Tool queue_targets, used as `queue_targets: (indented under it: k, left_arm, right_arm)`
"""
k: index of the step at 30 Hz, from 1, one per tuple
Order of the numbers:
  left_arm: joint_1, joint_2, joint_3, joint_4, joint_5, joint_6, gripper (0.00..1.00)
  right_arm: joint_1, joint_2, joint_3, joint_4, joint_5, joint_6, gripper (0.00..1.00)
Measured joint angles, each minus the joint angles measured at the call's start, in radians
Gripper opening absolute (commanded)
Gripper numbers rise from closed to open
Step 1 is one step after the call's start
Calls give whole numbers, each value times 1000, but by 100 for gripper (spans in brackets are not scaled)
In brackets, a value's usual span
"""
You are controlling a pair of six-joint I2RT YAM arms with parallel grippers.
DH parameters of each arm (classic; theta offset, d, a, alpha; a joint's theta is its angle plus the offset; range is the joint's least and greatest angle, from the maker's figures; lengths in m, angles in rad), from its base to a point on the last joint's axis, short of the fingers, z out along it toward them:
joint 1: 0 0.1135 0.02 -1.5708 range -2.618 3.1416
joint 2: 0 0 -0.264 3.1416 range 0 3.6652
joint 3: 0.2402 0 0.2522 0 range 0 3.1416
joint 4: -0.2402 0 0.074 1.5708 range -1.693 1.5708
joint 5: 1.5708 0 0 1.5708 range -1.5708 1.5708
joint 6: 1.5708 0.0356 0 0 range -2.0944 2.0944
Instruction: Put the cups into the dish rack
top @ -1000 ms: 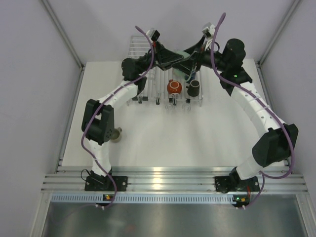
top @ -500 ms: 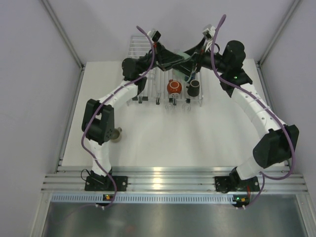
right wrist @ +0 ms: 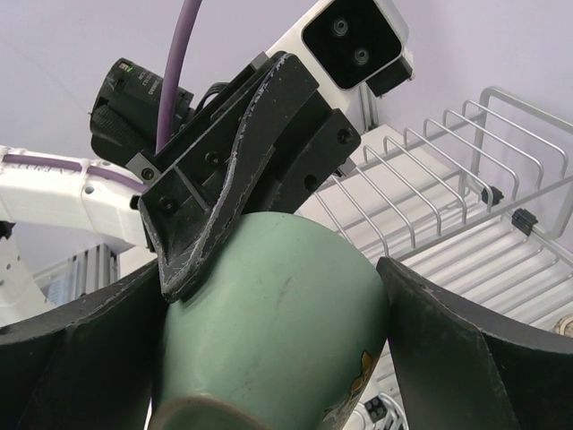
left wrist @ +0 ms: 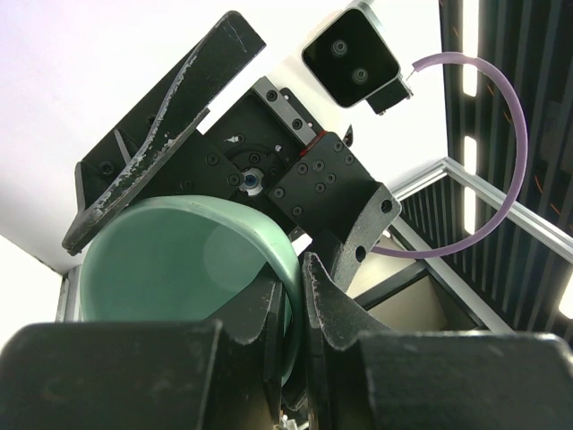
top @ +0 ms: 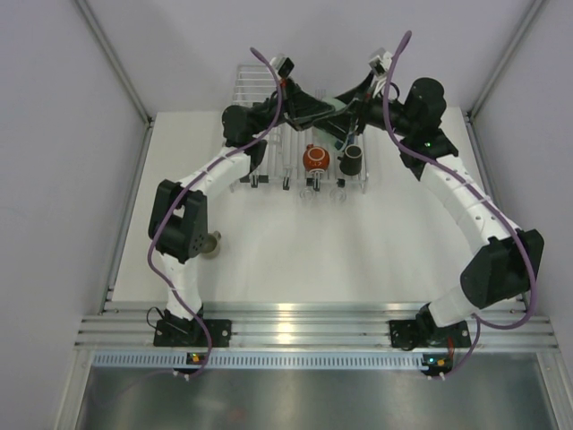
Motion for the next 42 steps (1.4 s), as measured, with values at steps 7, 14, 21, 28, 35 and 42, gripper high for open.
queue_targets:
  k: [7, 14, 21, 28, 35, 42]
  left_arm:
    - [-6, 0, 0, 0, 2, 0, 0]
    - [24, 0, -1, -3, -60, -3, 0]
    - [72, -17, 0, 14, -110, -22, 0]
    - [62, -23, 0, 19, -112, -31, 0]
    - [62, -23, 1, 19, -113, -32, 0]
    - [56, -23, 23, 20, -112, -35, 0]
  right_arm:
    - [-4, -18, -25, 12, 5, 5, 90]
    - [-63, -44, -56, -13, -22, 6, 99]
    - [-127, -46, -93, -27, -21, 11, 99]
    - [-127, -46, -97, 19, -42, 69, 99]
    - [-127, -51, -97, 56, -77, 116, 99]
    - [-125, -57, -74, 85, -100, 153, 99]
